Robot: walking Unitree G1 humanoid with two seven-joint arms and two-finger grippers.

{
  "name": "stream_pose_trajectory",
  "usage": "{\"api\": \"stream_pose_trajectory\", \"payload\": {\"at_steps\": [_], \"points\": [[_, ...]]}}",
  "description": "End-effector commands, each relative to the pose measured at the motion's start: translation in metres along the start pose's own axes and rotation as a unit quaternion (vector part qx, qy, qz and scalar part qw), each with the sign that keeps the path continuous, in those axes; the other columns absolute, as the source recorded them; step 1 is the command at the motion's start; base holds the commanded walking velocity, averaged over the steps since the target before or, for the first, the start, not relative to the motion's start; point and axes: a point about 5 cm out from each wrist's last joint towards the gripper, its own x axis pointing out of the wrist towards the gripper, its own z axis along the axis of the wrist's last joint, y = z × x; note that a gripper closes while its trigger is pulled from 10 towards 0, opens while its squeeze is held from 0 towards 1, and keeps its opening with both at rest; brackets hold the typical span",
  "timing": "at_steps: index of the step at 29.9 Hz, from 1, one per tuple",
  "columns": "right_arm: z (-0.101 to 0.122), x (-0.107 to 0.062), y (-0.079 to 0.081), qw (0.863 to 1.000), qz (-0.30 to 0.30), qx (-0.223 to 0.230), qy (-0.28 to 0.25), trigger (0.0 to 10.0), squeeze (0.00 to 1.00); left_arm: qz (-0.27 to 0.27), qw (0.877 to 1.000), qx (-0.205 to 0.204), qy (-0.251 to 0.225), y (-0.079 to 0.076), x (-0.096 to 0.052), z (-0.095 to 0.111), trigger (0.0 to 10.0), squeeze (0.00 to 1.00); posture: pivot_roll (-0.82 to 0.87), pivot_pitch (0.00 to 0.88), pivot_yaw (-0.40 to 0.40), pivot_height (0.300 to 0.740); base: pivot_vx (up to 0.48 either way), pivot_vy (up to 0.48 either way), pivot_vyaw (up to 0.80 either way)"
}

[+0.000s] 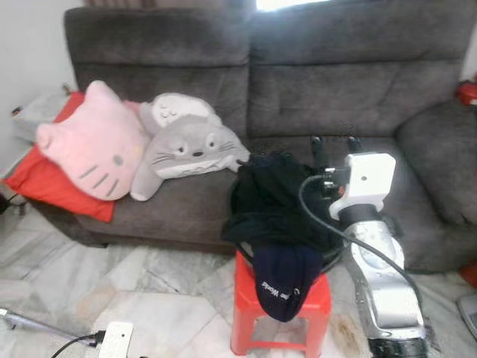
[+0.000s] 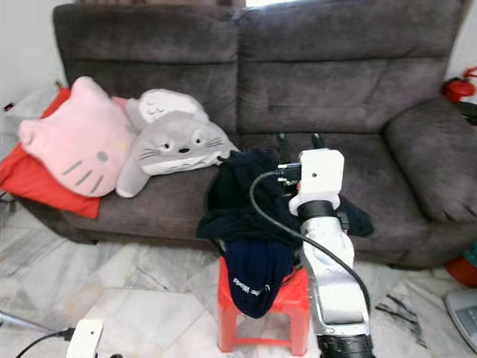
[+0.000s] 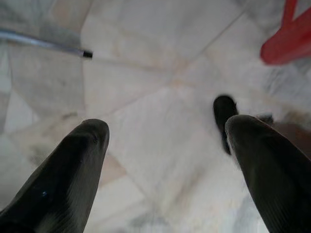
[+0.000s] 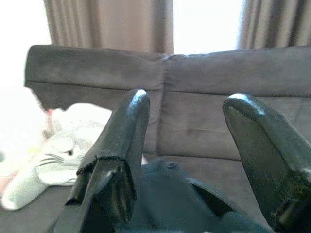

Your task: Hang hanger

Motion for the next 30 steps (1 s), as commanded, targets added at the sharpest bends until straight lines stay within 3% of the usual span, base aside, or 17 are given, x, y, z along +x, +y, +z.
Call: {"api": "stream_pose_trajectory", "payload": {"at_steps": [1, 20, 30], "points": [[0.005, -0.0001, -0.0026, 1.0, -0.004, 0.001, -0.011, 10.0, 0.0, 0.003, 1.0, 0.006, 0.0, 0.0043, 0.0001, 0.0024, 10.0, 0.0, -0.25, 0.01, 0.081, 0.74, 0.0, 0.0, 0.0], [0.0054, 0.0, -0.004, 1.0, -0.003, -0.012, -0.008, 10.0, 0.0, 0.004, 1.0, 0.005, -0.001, 0.007, -0.0002, 0.0025, 10.0, 0.0, -0.24, 0.058, 0.083, 0.74, 0.0, 0.0, 0.0], [0.0059, 0.0002, -0.0039, 1.0, -0.008, -0.003, -0.008, 10.0, 0.0, 0.004, 1.0, 0.007, -0.002, 0.008, -0.0003, 0.0031, 10.0, 0.0, -0.24, 0.07, 0.087, 0.74, 0.0, 0.0, 0.26]]}}
